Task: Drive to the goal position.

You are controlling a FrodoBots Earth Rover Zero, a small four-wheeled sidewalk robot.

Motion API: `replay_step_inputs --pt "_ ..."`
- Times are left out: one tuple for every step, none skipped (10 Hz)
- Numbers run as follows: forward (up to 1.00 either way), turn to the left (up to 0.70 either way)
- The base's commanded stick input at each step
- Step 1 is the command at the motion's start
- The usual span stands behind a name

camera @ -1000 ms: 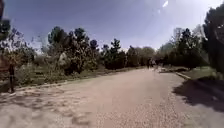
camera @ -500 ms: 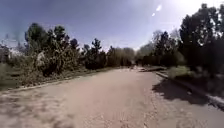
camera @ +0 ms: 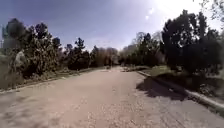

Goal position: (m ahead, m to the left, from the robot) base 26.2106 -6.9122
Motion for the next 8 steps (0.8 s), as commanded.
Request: replay_step_inputs --pt "0.00 0.00" --pt "0.00 0.00" --pt "0.00 0.00" --pt "0.00 0.00" --pt "0.00 0.00" --pt "0.00 0.00" --pt "0.00 0.00" --pt "0.00 0.00"
